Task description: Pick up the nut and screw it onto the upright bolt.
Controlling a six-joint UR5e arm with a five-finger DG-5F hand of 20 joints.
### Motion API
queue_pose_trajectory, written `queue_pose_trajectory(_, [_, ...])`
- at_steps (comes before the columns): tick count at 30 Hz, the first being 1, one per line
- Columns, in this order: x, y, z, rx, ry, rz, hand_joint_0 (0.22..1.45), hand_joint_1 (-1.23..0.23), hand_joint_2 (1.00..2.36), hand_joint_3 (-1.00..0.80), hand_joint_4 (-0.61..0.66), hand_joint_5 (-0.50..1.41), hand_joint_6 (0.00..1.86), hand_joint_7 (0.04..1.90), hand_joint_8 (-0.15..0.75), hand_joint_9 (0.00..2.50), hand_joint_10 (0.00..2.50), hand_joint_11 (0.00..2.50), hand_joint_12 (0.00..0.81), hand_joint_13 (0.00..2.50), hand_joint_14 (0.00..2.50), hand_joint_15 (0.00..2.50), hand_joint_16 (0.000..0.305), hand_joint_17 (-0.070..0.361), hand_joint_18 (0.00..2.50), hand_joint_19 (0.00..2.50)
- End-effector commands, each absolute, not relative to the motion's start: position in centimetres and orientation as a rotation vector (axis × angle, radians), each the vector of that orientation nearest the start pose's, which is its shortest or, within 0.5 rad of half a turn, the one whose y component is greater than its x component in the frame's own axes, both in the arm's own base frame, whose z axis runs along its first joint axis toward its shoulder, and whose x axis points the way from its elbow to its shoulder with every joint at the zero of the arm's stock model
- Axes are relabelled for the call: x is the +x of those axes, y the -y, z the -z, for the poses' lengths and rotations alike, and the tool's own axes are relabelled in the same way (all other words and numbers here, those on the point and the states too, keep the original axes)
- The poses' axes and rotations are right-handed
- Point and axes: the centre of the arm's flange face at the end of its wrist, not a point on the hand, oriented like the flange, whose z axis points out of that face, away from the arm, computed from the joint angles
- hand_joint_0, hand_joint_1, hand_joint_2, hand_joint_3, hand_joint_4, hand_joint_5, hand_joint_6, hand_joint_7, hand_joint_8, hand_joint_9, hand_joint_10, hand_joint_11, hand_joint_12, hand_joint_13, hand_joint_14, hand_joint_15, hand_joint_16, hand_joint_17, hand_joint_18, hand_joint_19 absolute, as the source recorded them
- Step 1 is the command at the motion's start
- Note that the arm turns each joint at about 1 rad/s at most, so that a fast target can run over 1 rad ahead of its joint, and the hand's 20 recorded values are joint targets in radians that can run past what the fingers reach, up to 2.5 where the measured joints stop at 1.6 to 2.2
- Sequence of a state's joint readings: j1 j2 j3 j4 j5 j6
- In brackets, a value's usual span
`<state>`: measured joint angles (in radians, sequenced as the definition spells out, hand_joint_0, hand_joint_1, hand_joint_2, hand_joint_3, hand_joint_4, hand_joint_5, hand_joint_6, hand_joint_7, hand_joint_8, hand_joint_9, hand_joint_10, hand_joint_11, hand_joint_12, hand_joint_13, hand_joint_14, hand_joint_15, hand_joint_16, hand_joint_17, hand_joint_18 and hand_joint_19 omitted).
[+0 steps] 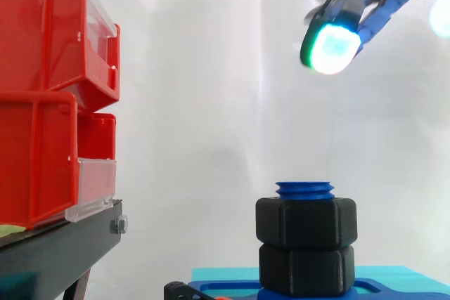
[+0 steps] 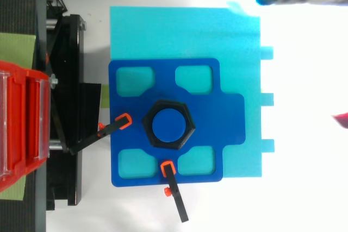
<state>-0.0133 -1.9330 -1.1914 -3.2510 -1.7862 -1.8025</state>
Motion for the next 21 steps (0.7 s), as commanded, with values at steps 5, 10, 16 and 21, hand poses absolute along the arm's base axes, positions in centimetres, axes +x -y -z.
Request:
queue_pose_trajectory(5, [58.7,11.5,-43.5,-0.263,-1.632,0.032,0.51,-0.33,1.0,-0.5,0.18,-0.2,0.5,0.68,0.222,0.32,0.0,0.0,0.358,0.07,0.0,0.0,0.041,0.093,0.0,0.0])
queue_pose_trajectory(10, [58.0,11.5,-41.6,-0.163,-1.681,-0.014,0.5,-0.34,1.0,-0.5,0.16,-0.21,0.5,0.66,0.223,0.28,0.0,0.0,0.362,0.06,0.0,0.0,0.042,0.095,0.0,0.0])
queue_pose_trajectory(16, [58.1,11.6,-40.8,-0.026,-1.674,-0.111,0.5,-0.33,1.0,-0.5,0.15,-0.23,0.5,0.66,0.219,0.2,0.0,0.0,0.369,0.0,0.0,0.0,0.044,0.1,0.0,0.0])
queue_pose_trajectory(21, [58.2,12.0,-40.8,0.204,-1.666,-0.253,0.48,-0.29,1.0,-0.5,0.13,-0.25,0.5,0.64,0.213,0.09,0.0,0.0,0.377,0.0,0.0,0.0,0.047,0.107,0.0,0.0])
